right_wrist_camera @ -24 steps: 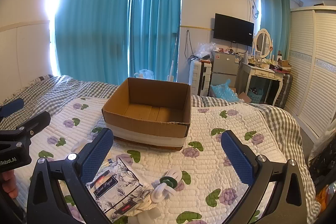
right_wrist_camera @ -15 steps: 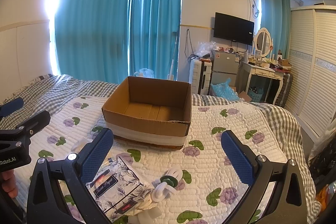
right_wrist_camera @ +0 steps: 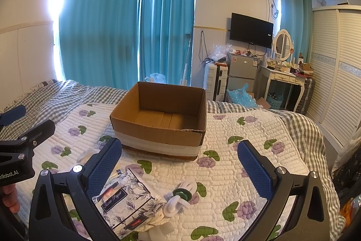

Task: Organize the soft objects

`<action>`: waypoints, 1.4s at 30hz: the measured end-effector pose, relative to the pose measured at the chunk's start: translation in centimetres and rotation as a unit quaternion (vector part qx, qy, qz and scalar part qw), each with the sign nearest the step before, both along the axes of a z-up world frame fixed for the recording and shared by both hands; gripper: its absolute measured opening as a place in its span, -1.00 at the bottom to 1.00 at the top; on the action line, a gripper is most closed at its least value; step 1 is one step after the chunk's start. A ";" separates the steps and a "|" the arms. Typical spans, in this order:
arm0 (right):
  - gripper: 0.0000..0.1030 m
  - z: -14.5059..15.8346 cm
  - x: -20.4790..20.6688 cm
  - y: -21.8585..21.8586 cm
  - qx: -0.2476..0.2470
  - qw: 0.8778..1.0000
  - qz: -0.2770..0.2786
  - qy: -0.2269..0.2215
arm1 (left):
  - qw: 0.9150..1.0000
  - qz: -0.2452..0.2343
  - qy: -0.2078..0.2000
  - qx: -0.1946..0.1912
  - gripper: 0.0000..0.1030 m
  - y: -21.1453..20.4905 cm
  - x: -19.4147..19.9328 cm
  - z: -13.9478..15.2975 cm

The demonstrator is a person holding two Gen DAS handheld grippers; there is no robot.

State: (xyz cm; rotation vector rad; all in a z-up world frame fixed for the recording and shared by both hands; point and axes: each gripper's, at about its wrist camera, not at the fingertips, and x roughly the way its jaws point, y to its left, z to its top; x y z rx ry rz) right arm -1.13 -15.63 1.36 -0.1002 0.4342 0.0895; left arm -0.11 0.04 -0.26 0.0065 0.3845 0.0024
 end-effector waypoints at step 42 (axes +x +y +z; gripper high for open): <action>1.00 0.1 -0.2 0.4 -0.002 1.000 0.001 0.002 | 1.000 0.002 -0.005 0.000 1.00 0.1 0.0 0.2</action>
